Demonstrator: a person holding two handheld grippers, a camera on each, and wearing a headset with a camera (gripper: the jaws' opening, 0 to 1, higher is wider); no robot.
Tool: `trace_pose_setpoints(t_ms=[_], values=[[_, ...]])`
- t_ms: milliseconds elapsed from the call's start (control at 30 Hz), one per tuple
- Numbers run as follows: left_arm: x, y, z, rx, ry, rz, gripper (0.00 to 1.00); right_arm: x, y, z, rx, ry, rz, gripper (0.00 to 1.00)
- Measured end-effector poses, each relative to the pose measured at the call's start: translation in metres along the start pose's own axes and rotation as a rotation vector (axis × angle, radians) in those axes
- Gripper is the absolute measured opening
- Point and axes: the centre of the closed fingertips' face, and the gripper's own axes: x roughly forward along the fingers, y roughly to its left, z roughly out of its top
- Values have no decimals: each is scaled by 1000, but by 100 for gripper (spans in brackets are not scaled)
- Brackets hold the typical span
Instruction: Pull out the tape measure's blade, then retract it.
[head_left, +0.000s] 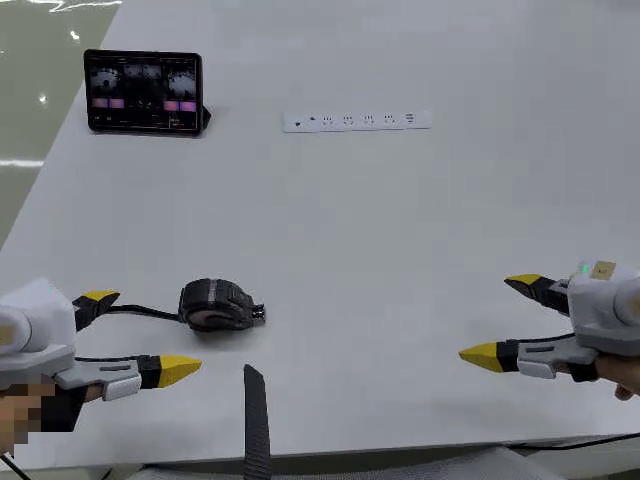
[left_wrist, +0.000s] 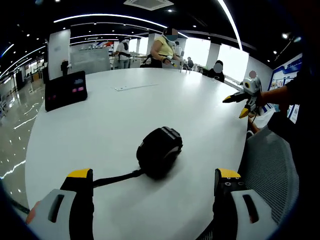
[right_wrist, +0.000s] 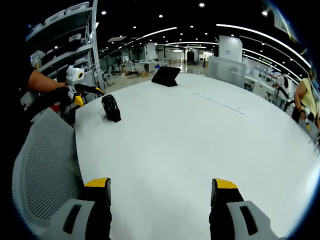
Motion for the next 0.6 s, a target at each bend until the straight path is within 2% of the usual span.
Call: trace_pose_setpoints(t_ms=[133, 267, 333, 600], values=[[-6, 3, 1, 19, 8, -3, 99, -7, 0, -5, -6, 5, -6, 87], [-9, 4, -5, -1, 44, -19, 99, -13, -2, -7, 18, -10, -7, 94], [-10, 6, -7, 3, 48, -11, 99, -15, -4, -13, 25, 5, -4, 99], [-13, 10, -10, 3, 51, 1, 99, -26, -5, -20, 56, 7, -5, 99]])
